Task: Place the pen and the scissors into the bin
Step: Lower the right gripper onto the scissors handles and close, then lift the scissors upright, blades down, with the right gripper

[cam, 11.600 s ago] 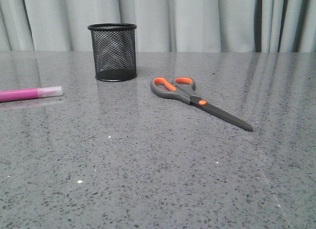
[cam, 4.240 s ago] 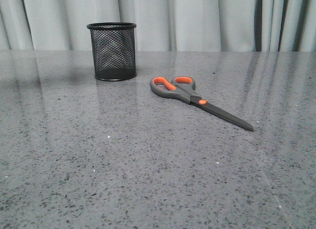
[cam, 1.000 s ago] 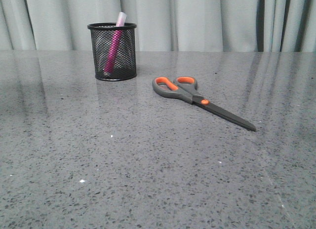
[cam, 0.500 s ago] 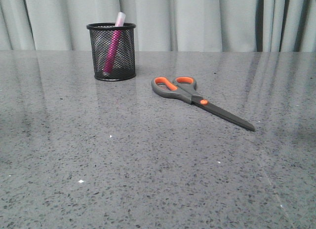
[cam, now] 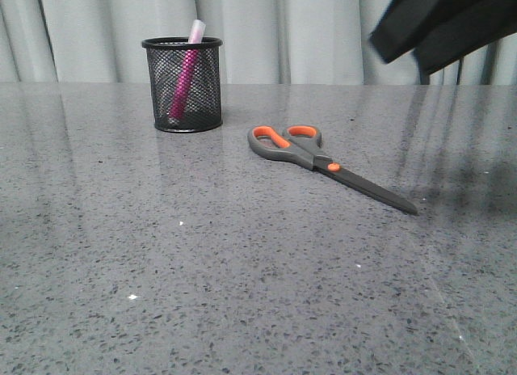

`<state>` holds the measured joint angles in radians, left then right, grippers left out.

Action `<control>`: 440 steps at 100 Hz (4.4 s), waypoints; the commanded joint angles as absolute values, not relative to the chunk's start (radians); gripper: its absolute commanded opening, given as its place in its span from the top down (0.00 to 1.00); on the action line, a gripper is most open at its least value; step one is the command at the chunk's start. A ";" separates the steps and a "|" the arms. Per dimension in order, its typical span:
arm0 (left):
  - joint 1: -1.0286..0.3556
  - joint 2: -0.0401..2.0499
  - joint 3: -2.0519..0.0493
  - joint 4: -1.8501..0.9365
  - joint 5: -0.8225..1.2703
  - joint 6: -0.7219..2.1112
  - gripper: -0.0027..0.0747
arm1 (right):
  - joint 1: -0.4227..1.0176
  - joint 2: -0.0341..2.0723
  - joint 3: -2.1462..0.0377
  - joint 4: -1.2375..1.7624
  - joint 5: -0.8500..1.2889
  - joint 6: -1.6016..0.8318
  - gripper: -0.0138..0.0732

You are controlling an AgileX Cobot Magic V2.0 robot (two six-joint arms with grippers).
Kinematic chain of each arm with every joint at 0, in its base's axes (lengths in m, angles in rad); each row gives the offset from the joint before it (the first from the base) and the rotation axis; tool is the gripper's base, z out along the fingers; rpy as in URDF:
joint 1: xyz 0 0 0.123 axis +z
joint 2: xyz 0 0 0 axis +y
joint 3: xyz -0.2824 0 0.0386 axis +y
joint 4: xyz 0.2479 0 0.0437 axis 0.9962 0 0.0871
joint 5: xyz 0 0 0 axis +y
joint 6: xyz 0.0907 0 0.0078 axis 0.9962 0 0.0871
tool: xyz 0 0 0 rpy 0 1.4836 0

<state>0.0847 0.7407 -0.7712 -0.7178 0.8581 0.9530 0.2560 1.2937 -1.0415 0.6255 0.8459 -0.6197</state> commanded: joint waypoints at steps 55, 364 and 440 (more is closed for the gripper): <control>0.087 0.687 -0.796 -0.764 0.695 0.801 0.99 | 0.409 1.609 -1.372 0.274 0.879 -0.411 0.41; 0.087 0.687 -0.796 -0.763 0.704 0.801 0.99 | 0.518 1.696 -1.483 0.094 0.870 -0.235 0.93; 0.087 0.687 -0.796 -0.770 0.712 0.801 0.99 | 0.522 1.500 -1.333 0.338 -0.142 -0.235 0.93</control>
